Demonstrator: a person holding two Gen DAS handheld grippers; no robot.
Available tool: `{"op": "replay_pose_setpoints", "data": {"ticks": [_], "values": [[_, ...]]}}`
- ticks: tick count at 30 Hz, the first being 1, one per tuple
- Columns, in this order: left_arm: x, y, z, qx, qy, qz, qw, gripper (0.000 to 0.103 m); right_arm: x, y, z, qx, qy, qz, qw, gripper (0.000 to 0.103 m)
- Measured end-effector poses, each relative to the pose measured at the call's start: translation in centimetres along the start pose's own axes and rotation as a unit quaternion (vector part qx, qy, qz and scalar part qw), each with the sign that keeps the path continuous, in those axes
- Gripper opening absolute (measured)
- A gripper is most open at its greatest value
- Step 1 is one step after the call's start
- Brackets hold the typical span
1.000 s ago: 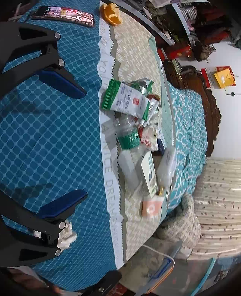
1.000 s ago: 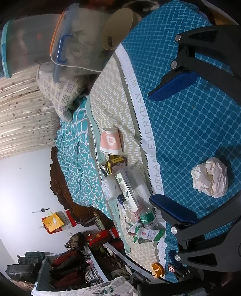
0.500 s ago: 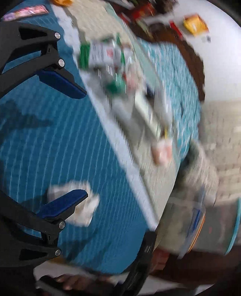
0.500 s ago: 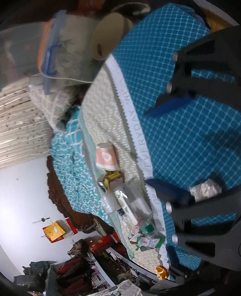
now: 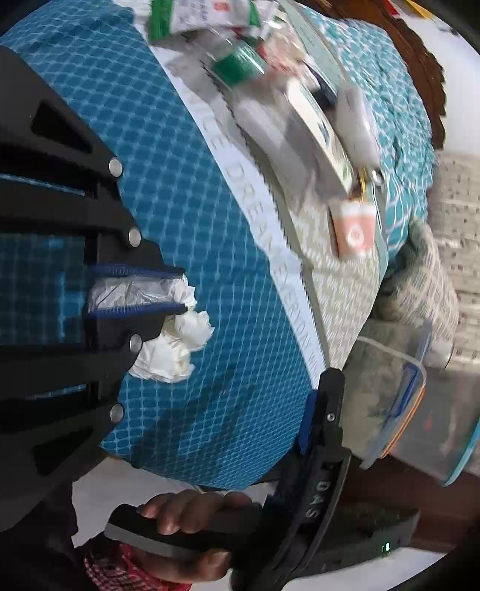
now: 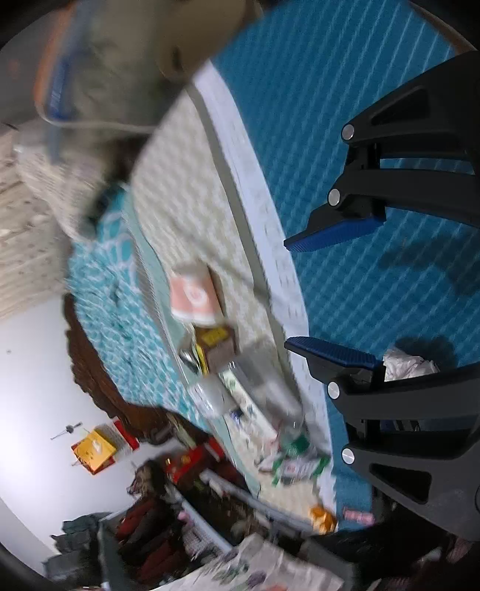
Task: Collect trash
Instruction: 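Grasp the crumpled white tissue on the bedspread with the left gripper, then grasp the pink paper cup with the right gripper while the left gripper holds the tissue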
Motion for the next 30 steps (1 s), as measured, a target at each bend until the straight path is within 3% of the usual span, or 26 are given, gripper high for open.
{"op": "replay_pose_setpoints", "data": {"ticks": [6, 8, 9, 10, 12, 15, 19, 24, 25, 27, 30], "values": [[0.0, 3.2, -1.1, -0.031, -0.005, -0.031, 0.9990, 0.011, -2.9, 0.0, 3.1, 0.001, 0.006, -0.004, 1.000, 0.052], [-0.2, 3.9, -1.4, -0.033, -0.004, -0.048, 0.9983, 0.034, -4.4, -0.3, 4.7, -0.002, 0.016, -0.006, 1.000, 0.055], [-0.5, 4.0, -1.7, -0.038, -0.012, -0.055, 0.9977, 0.061, -5.2, -0.7, 5.7, -0.002, 0.019, -0.007, 1.000, 0.061], [-0.7, 4.1, -2.2, -0.040, -0.024, -0.059, 0.9972, 0.073, -6.3, -1.1, 7.0, -0.002, 0.024, -0.007, 1.000, 0.063], [-1.1, 3.8, -3.4, -0.034, -0.045, -0.056, 0.9969, 0.074, -8.0, -2.0, 9.1, 0.000, 0.031, -0.007, 0.999, 0.070], [-1.7, 3.0, -4.1, -0.025, -0.051, -0.053, 0.9970, 0.083, -10.7, -3.4, 13.0, -0.010, 0.039, -0.007, 0.999, 0.084], [-2.0, 0.5, -3.1, -0.024, -0.041, -0.011, 0.9988, 0.090, -13.7, -4.4, 18.4, -0.020, 0.071, -0.026, 0.997, 0.087], [-1.4, -0.5, -0.2, -0.070, -0.020, 0.034, 0.9968, 0.091, -14.2, -4.9, 24.0, -0.127, 0.141, 0.029, 0.981, 0.089], [-1.3, -0.2, 0.2, -0.073, -0.016, 0.032, 0.9967, 0.091, -13.7, -4.6, 24.3, -0.139, 0.153, 0.024, 0.978, 0.086], [-1.2, 0.5, 0.9, -0.076, -0.007, 0.021, 0.9968, 0.086, -12.9, -4.0, 24.2, -0.147, 0.168, -0.004, 0.975, 0.060], [-1.2, 1.9, 1.7, -0.056, 0.009, -0.002, 0.9984, 0.066, -11.2, -3.7, 21.7, -0.151, 0.160, -0.022, 0.975, 0.048]]}}
Point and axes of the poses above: each gripper's, at about its wrist camera, not at the fingertips, and z roughly the way its jaws point, y to its left, x to its underside, the point moved 5 cm from there along z, roughly the way its jaws point, and after that the axes turned 9 degrees about -z, right-handed, at the moved point
